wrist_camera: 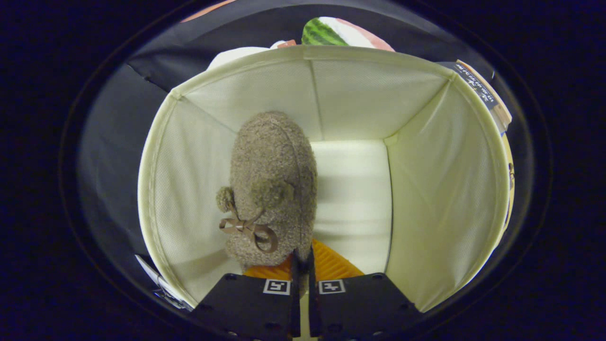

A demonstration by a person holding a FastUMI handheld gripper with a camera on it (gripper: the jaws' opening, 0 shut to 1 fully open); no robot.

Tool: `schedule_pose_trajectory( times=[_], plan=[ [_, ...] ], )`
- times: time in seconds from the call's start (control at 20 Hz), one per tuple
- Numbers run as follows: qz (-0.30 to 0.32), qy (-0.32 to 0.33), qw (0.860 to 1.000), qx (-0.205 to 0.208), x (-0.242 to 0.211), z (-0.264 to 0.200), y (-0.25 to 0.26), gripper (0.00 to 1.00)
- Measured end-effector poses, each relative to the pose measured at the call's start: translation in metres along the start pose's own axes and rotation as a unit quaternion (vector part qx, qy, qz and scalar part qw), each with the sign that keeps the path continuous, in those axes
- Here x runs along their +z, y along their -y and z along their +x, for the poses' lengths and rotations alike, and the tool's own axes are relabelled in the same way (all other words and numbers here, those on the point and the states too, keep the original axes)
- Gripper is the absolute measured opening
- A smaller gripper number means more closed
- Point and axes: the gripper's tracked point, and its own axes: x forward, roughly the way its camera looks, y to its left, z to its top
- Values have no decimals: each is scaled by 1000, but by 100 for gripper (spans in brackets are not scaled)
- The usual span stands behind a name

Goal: Open the storage box then place both shoes into the box .Put the left shoe in first, then the right shoe, with the right side of both shoes facing outward in a uniform manner.

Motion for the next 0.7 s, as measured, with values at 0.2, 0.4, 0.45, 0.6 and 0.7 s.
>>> schedule_pose_trajectory(
  times=[0.2,0.4,0.45,0.6,0.7],
  plan=[
    [-9,11,1000,14,-5,-15,-5,47],
    [-19,18,999,31,-11,-51,-8,84],
    [-26,26,999,37,-11,-65,-7,89],
    [-36,52,996,64,-11,-115,-1,94],
    [-44,72,993,83,-8,-152,10,94]
  ],
)
